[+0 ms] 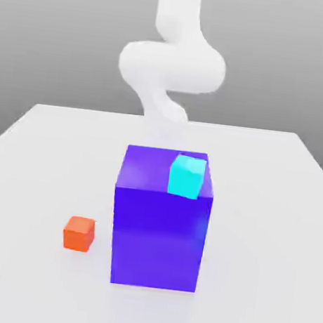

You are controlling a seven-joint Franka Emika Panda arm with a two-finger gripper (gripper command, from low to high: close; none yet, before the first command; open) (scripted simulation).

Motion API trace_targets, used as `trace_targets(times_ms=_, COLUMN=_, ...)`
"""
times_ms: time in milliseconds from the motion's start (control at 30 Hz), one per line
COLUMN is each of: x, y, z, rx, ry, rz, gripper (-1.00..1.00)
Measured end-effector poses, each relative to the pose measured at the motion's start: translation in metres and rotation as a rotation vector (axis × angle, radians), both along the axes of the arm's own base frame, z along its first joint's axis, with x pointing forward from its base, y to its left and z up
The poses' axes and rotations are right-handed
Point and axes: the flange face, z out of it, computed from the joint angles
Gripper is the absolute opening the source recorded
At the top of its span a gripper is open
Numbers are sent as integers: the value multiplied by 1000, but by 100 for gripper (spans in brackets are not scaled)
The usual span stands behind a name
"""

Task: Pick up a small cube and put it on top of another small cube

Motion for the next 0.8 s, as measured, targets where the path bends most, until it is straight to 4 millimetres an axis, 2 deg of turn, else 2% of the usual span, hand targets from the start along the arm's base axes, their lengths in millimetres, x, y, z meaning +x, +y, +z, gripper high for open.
trace_targets(times_ms=200, x=69, y=-50, z=-62, rx=27, ry=134, rz=-72, gripper=0)
trace_targets(times_ms=433, x=127, y=-117, z=-151, rx=62, ry=284, rz=-160, gripper=0)
trace_targets(times_ms=600, x=150, y=-172, z=-225, rx=91, ry=389, rz=-233, gripper=0)
trace_targets(times_ms=667, x=154, y=-197, z=-256, rx=104, ry=431, rz=-267, gripper=0)
trace_targets(times_ms=800, x=160, y=-232, z=-322, rx=124, ry=516, rz=-309, gripper=0)
